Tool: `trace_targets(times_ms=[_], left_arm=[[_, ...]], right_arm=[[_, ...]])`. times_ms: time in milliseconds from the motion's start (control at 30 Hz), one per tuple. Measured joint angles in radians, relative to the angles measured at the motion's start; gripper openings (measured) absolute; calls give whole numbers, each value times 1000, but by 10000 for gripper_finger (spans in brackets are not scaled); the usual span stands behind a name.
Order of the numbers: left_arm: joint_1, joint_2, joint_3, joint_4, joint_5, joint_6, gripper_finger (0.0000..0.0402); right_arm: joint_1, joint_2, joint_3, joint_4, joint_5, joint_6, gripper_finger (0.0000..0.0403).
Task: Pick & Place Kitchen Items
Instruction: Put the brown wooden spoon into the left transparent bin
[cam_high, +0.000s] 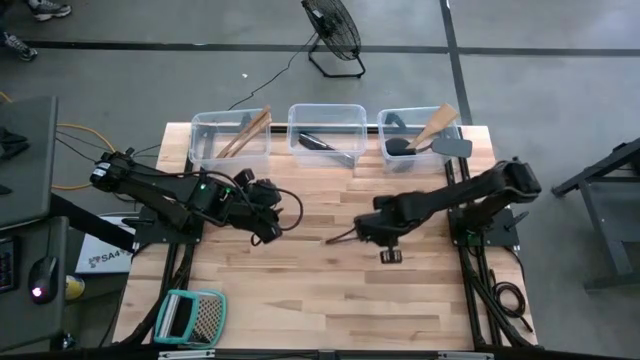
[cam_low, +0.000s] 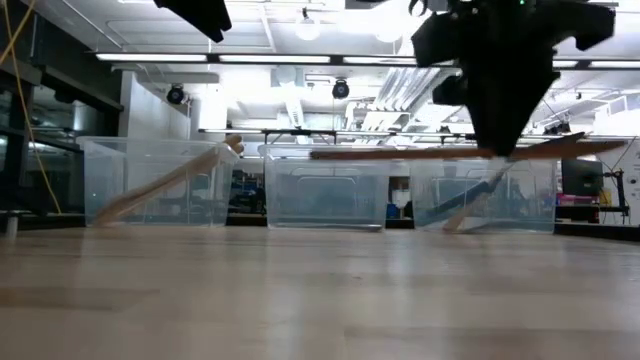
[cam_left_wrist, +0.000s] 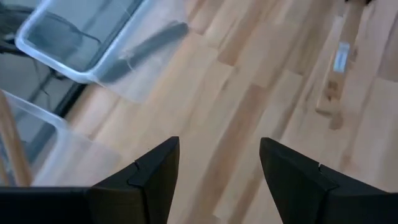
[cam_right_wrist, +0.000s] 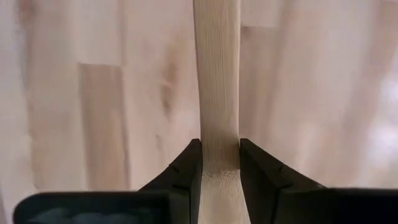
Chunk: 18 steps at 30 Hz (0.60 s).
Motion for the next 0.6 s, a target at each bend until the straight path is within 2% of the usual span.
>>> trace_targets(times_ms=[267, 433, 600], left_arm=[[0, 0, 0, 19, -102, 74, 218], [1, 0, 0, 141, -173, 193, 218], [26, 0, 0, 309, -194, 339, 218]], right_arm=[[-102, -181, 0, -55, 100, -8, 76], [-181, -274, 0, -32, 147, -49, 76], [-255, -352, 0, 75, 148, -119, 76]])
